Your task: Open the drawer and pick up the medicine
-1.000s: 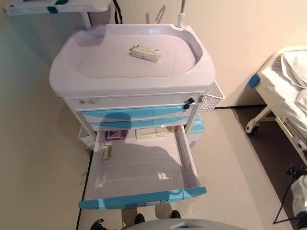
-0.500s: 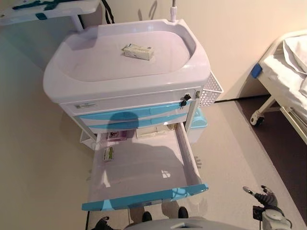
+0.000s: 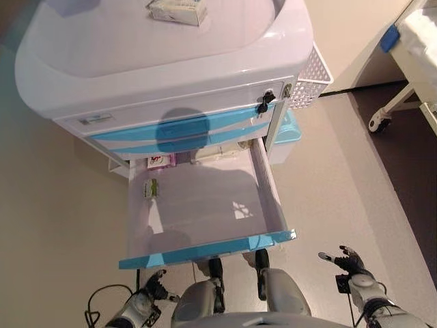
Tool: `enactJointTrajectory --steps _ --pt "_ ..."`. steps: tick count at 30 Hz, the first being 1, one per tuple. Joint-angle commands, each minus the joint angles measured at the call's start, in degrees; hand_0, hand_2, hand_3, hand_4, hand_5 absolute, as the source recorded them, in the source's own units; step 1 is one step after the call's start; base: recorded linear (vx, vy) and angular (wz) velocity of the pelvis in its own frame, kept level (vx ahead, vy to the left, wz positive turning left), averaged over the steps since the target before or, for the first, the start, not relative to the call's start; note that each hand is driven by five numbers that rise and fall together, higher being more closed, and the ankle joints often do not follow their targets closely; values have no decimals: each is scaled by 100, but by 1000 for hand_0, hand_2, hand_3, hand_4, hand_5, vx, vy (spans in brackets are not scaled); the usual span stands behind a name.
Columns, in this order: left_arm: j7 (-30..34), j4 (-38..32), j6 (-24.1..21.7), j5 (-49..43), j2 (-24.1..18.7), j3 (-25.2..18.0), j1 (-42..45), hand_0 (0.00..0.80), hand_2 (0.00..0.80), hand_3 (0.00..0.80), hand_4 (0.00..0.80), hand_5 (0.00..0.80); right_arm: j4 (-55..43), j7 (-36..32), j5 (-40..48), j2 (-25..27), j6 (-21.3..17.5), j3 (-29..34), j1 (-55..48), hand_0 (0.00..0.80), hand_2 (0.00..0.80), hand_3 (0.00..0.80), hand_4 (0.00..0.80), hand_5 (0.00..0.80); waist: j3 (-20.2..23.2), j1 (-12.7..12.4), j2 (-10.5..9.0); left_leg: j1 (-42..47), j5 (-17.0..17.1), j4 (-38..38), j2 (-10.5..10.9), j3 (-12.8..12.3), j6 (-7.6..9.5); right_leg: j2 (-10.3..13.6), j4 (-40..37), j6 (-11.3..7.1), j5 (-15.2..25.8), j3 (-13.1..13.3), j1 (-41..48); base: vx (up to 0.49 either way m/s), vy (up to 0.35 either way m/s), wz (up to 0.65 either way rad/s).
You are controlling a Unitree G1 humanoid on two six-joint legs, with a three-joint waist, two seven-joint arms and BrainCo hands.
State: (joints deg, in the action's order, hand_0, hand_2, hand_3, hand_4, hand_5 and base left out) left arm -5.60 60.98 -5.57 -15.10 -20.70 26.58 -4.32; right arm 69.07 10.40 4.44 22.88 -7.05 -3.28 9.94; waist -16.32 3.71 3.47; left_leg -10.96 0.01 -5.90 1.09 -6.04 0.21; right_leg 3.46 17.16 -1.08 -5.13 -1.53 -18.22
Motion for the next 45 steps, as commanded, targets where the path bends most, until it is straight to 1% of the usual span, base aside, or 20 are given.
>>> enactJointTrajectory --steps 1,3,4,6,8,10,11,17,20,23,28,32,33,34,38,39,40,41,45 --pt "-53 -195 -71 -293 -37 -60 59 0 0 0 0 0 -5 120 6 95 -66 -194 -41 0 0 0 0 0 112 63 -31 -436 -380 -782 250 160 198 59 91 -186 264 -68 -61 -98 -30 16" --pt "-107 -1117 -131 -575 -456 199 -139 0 0 0 0 0 35 185 -29 148 -73 -240 23 0 0 0 0 0 -14 35 35 -771 -459 -1129 250 187 200 56 362 -138 210 -88 -350 -89 -38 14" --pt "-100 -1133 -123 -574 -467 196 -135 0 0 0 0 0 39 185 -29 144 -75 -239 27 0 0 0 0 0 -8 33 32 -786 -466 -1145 248 186 200 54 372 -138 207 -87 -364 -59 -27 8" --pt "-71 -1881 -179 -550 -753 169 -155 0 0 0 0 0 89 185 -57 178 -74 -260 43 0 0 0 0 0 -43 2 73 -922 -502 -1254 239 201 207 57 482 -117 171 -90 -520 -47 -12 5" --pt "-15 -2418 -215 -491 -994 97 -109 0 0 0 0 0 106 225 -37 217 -79 -198 47 0 0 0 0 0 -90 -11 134 -1015 -567 -1371 233 179 216 47 593 -101 104 -46 -616 -37 8 5" --pt "60 -2727 -227 -496 -1186 43 -116 0 0 0 0 0 99 212 -64 225 -65 -175 6 0 0 0 0 0 -89 -9 165 -1113 -578 -1437 236 144 222 45 646 -92 113 -8 -729 -16 9 1" --pt "90 -2857 -227 -524 -1284 40 -161 0 0 0 0 0 91 200 -86 236 -53 -173 -6 0 0 0 0 0 -121 2 186 -1154 -636 -1516 234 125 229 49 736 -87 56 14 -788 -29 34 -4" --pt "107 -3306 -165 -492 -1542 -144 -461 0 0 0 0 0 95 118 -74 326 -14 -65 -47 0 0 0 0 0 -190 76 258 -1440 -718 -1778 222 -17 269 38 985 -44 -8 157 -1135 -26 36 -8" --pt "10 -3253 -118 -566 -1603 -155 -757 0 0 0 0 0 59 118 -53 359 -15 -52 -22 0 0 0 0 0 -238 125 250 -1601 -746 -1890 201 -67 283 14 1068 -32 -10 206 -1316 -32 19 -7" --pt "-128 -3017 -50 -737 -1692 2 -1309 0 0 0 0 0 2 127 -40 389 -33 -91 10 0 0 0 0 0 -287 183 215 -1741 -751 -1938 169 -124 289 -18 1089 -28 -10 256 -1451 -25 6 -12" --pt "-385 -2358 163 -846 -1834 115 -2250 0 0 0 0 0 -244 132 63 421 -99 -122 -78 0 0 0 0 0 -329 301 144 -1924 -767 -2018 142 -176 284 -27 1185 -17 -17 282 -1668 -12 1 -6" --pt "-523 -1970 262 -756 -2161 122 -2920 0 0 0 0 0 -420 180 86 494 -143 -158 -113 0 0 0 0 0 -356 383 66 -2107 -808 -2153 99 -222 288 -69 1235 -9 0 329 -1833 -5 -2 -2" --pt "-523 -1967 261 -755 -2162 126 -2925 0 0 0 0 0 -421 180 85 492 -142 -155 -114 0 0 0 0 0 -356 379 64 -2111 -809 -2155 98 -224 288 -70 1237 -9 0 330 -1836 -11 -10 -8" --pt "-596 -1767 303 -645 -2310 96 -3260 0 0 0 0 0 -466 163 211 473 -186 -132 -162 0 0 0 0 0 -356 417 14 -2210 -834 -2237 58 -239 292 -86 1280 -6 10 344 -1919 -5 -18 -8" --pt "-719 -1424 355 -435 -2607 -19 -3666 0 0 0 0 0 -422 116 188 412 -192 -235 -282 0 0 0 0 0 -329 456 -86 -2363 -901 -2388 -21 -290 316 -137 1319 -10 27 400 -2053 25 -10 -10" --pt "-726 -1419 351 -379 -2676 -25 -3727 0 0 0 0 0 -387 108 195 398 -186 -239 -309 0 0 0 0 0 -312 453 -82 -2315 -1091 -2453 -29 -245 285 -165 1391 -45 -139 435 -2013 10 -2 -12" --pt "-728 -1419 352 -377 -2683 -29 -3736 0 0 0 0 0 -391 107 195 396 -187 -239 -299 0 0 0 0 0 -322 459 -106 -2383 -920 -2415 -36 -306 322 -148 1319 -15 31 417 -2068 97 12 -13" --pt "-736 -1332 336 -257 -2769 -57 -3835 0 0 0 0 0 -294 83 221 344 -180 -279 -325 0 0 0 0 0 -291 454 -118 -2344 -1119 -2487 -51 -272 296 -180 1390 -54 -118 457 -2051 8 11 -16" --pt "-781 -1106 314 -82 -2882 -126 -3966 0 0 0 0 0 -257 34 248 290 -183 -333 -362 0 0 0 0 0 -245 460 -161 -2352 -1157 -2499 -60 -306 301 -216 1387 -50 -122 505 -2096 33 23 -14"
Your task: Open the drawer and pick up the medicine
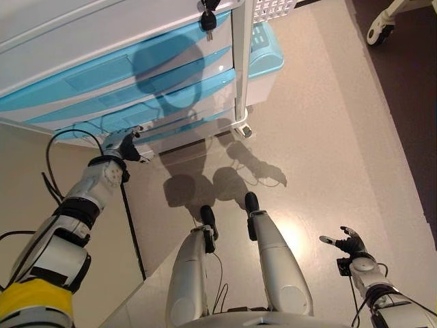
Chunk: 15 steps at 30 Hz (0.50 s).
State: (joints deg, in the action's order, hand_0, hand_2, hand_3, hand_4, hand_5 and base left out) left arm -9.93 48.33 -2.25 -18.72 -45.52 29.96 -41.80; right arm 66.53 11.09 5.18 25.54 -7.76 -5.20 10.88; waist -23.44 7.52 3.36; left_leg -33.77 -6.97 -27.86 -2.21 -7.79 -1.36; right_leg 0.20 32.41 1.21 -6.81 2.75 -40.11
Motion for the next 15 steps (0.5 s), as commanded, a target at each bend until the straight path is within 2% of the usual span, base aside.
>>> enactJointTrajectory --steps 1,5,11,15 --pt "-376 224 -19 344 -463 -464 -310 0 0 0 0 0 1 -54 195 -8 -126 -167 -471 0 0 0 0 0 499 85 -165 -71 -477 -299 262 -158 456 103 -153 -282 53 98 84 0 0 0" --pt "-518 402 7 535 -526 -701 -356 0 0 0 0 0 5 -64 187 -90 -141 -248 -470 0 0 0 0 0 546 73 -192 -119 -497 -350 234 -212 454 68 -145 -272 72 143 31 -11 20 -8" --pt "-486 524 -63 669 -652 -749 -280 0 0 0 0 0 -48 -103 190 -130 -147 -361 -435 0 0 0 0 0 605 57 -227 -126 -482 -329 201 -256 446 53 -203 -282 121 182 27 -8 9 -6" --pt "-395 27 -110 895 -483 -977 117 0 0 0 0 0 -15 -115 139 -163 -105 -324 -491 0 0 0 0 0 642 -7 -215 -20 -416 -180 246 -192 432 92 -337 -296 162 146 160 -9 -3 -3"
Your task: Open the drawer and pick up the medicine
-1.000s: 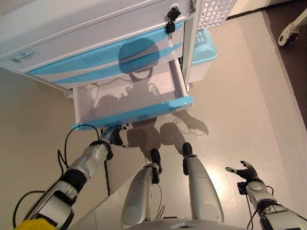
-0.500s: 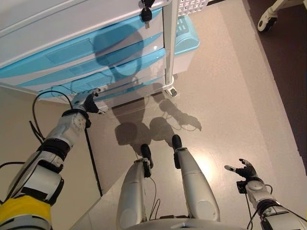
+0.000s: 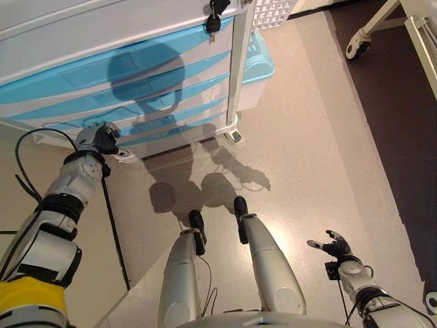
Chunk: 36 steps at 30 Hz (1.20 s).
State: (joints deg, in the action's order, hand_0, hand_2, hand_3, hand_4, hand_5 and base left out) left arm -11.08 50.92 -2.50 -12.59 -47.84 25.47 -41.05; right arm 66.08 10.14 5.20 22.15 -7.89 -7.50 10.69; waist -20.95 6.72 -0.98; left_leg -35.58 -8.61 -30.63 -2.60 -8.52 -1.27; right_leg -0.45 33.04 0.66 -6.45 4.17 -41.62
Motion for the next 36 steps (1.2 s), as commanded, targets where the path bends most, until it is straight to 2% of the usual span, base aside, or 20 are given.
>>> enactJointTrajectory --steps 1,4,5,6,10,14,17,18,19,20,24,29,30,36 --pt "-248 -416 -116 316 -186 -622 240 0 0 0 0 0 36 -28 99 165 -77 -84 -473 0 0 0 0 0 406 62 201 142 -36 231 306 -157 448 195 -541 -225 328 -41 314 -72 -28 0" --pt "-138 -874 -188 492 49 -949 931 0 0 0 0 0 50 -90 -29 135 -40 -87 -498 0 0 0 0 0 448 -15 231 335 66 486 357 -71 419 228 -767 -245 415 -96 516 -14 -23 0" --pt "-31 -967 -242 583 288 -1125 1407 0 0 0 0 0 17 -142 -98 131 -28 -85 -525 0 0 0 0 0 479 -57 234 513 138 658 380 -18 393 240 -940 -264 481 -113 712 30 -29 3" --pt "-30 -970 -241 582 289 -1130 1414 0 0 0 0 0 17 -142 -98 133 -28 -88 -527 0 0 0 0 0 475 -52 235 522 141 664 381 -17 393 240 -945 -263 483 -115 721 0 0 0" --pt "274 -800 -383 949 830 -1290 2121 0 0 0 0 0 2 -244 -238 149 -10 -83 -582 0 0 0 0 0 537 -147 238 1042 320 1107 452 108 335 294 -1358 -298 610 -228 1311 53 -36 11" --pt "511 -380 -465 1426 1474 -1560 2773 0 0 0 0 0 79 -336 -363 105 0 -56 -649 0 0 0 0 0 637 -240 232 1656 520 1654 521 230 262 331 -1905 -353 745 -395 2020 72 -29 18" --pt "690 241 -447 1743 2065 -1827 3249 0 0 0 0 0 163 -390 -672 49 41 -172 -708 0 0 0 0 0 848 -334 196 2260 749 2272 545 328 200 308 -2457 -418 871 -537 2631 80 -28 23" --pt "690 241 -447 1743 2064 -1828 3249 0 0 0 0 0 163 -390 -672 48 41 -173 -706 0 0 0 0 0 860 -331 194 2250 765 2284 548 329 199 310 -2468 -418 884 -538 2621 96 -37 13" --pt "735 611 -424 1861 2306 -1961 3445 0 0 0 0 0 252 -415 -806 -11 89 -253 -728 0 0 0 0 0 1023 -384 154 2477 876 2556 550 355 181 288 -2723 -436 949 -592 2862 45 -19 12" --pt "734 611 -425 1861 2307 -1962 3447 0 0 0 0 0 251 -415 -806 -10 89 -255 -730 0 0 0 0 0 1014 -381 154 2496 882 2571 551 357 180 288 -2733 -436 952 -594 2881 72 -27 10" --pt "704 1316 -365 1856 2776 -2200 3764 0 0 0 0 0 396 -383 -930 -187 161 -299 -807 0 0 0 0 0 1468 -504 23 3049 1148 3299 466 338 97 213 -3381 -501 1087 -774 3448 77 -29 8" --pt "545 1642 -368 1726 3029 -2244 3923 0 0 0 0 0 491 -392 -738 -437 148 -256 -942 0 0 0 0 0 1705 -561 -111 3318 1254 3563 390 345 14 179 -3654 -528 1120 -931 3809 53 -31 11" --pt "503 1750 -362 1619 3136 -2181 3981 0 0 0 0 0 526 -407 -557 -552 137 -219 -989 0 0 0 0 0 1790 -582 -179 3380 1248 3563 381 380 -1 167 -3675 -528 1107 -974 3920 25 -37 28" --pt "631 1898 -357 1275 3372 -1852 4149 0 0 0 0 0 683 -474 -270 -717 117 -148 -1074 0 0 0 0 0 1982 -637 -224 3563 1212 3563 388 448 12 171 -3685 -532 1073 -1006 4106 21 -9 11"
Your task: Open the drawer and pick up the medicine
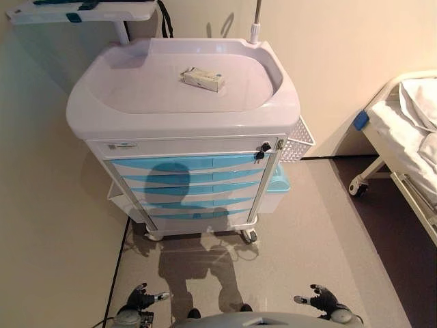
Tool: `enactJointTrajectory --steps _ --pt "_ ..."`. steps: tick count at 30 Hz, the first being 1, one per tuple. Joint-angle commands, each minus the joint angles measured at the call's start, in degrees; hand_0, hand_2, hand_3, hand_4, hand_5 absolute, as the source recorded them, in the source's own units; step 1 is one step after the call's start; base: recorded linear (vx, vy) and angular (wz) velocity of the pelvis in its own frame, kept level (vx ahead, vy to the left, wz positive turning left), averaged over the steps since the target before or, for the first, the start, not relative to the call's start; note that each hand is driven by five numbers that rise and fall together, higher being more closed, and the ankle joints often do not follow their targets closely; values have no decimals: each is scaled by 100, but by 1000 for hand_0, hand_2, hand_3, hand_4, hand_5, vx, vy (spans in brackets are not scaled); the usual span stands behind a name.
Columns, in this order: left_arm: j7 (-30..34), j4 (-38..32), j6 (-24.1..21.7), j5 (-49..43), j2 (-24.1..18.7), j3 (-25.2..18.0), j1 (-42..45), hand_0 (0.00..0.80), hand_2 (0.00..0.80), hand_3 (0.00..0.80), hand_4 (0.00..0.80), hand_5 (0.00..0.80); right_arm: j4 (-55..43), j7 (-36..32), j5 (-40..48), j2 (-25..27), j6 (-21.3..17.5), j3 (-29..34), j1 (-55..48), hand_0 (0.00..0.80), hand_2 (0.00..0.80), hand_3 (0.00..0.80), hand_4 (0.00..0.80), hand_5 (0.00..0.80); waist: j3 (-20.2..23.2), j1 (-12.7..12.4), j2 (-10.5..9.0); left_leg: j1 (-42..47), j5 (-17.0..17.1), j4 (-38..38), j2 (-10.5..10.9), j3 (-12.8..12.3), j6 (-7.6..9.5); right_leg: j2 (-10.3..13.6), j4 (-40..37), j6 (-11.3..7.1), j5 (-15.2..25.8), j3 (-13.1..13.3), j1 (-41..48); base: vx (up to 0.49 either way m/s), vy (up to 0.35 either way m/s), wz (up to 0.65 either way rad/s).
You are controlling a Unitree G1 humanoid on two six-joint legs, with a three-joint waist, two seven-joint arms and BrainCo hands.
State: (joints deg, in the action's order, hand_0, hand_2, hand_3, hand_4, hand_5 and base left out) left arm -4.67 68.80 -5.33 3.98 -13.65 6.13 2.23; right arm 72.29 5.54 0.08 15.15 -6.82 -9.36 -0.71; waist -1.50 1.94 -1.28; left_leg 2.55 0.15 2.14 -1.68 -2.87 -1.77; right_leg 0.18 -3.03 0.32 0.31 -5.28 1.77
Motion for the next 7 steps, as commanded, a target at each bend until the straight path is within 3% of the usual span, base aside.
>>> enactJointTrajectory --steps 1,7 --pt "26 155 -70 -448 -7 157 -153 0 0 0 0 0 98 -46 271 -35 18 33 58 0 0 0 0 0 71 -160 -193 -223 322 286 308 -117 67 106 -88 -498 387 -60 -201 0 0 0" --pt "142 445 -17 -751 153 354 -108 0 0 0 0 0 297 -115 180 -184 74 -69 15 0 0 0 0 0 233 -172 -180 -63 261 286 325 -116 89 126 -28 -495 320 -25 -67 0 0 0"
